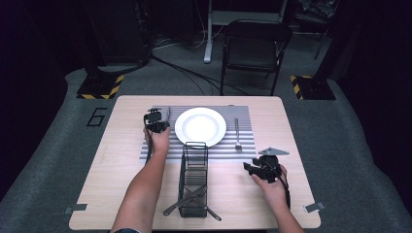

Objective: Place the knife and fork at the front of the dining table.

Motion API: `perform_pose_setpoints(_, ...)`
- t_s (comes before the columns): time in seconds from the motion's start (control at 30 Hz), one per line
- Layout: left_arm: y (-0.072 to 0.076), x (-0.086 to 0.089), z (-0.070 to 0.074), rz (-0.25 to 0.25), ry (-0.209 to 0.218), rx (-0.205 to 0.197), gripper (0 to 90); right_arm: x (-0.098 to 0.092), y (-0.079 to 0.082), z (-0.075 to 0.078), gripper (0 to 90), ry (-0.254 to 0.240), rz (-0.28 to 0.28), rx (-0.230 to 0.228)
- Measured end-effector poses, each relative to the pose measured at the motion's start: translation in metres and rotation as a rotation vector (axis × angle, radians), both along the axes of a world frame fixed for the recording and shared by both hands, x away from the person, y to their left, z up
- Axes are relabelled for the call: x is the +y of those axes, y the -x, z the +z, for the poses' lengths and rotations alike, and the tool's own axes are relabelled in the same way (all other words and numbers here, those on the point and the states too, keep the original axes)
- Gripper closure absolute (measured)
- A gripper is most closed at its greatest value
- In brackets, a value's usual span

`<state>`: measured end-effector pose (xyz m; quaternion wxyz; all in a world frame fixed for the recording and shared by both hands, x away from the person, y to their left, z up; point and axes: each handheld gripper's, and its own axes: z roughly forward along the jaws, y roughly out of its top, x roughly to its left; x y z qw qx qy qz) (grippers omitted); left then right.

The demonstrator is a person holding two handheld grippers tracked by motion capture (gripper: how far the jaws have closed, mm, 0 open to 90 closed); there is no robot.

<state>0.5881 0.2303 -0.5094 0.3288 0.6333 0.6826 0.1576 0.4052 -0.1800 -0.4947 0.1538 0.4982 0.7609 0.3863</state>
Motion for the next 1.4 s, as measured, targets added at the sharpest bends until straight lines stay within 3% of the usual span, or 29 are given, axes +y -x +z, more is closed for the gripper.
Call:
perform_pose_setpoints(0.43,0.001,0.003,-0.001,0.002,0.018,0.003,81.7,0.001,-0.001,-0.001,52.2,0.008,0.005,0.003)
perform_pose_setpoints(0.77,0.002,0.009,0.001,-0.01,0.002,0.003,78.0,0.0,0.0,0.0,52.2,0.006,-0.003,0.001)
perform_pose_setpoints(1.07,0.008,0.018,0.009,-0.03,0.028,-0.033,70.0,0.001,-0.001,-0.001,52.2,0.007,-0.001,0.002)
perform_pose_setpoints(1.2,0.014,0.019,0.014,-0.046,0.023,-0.031,66.5,0.002,0.0,-0.001,52.2,0.006,-0.006,0.0)
perform_pose_setpoints(1.4,0.027,0.022,0.023,-0.09,0.004,-0.063,63.4,0.0,0.0,0.0,52.2,0.01,-0.006,0.002)
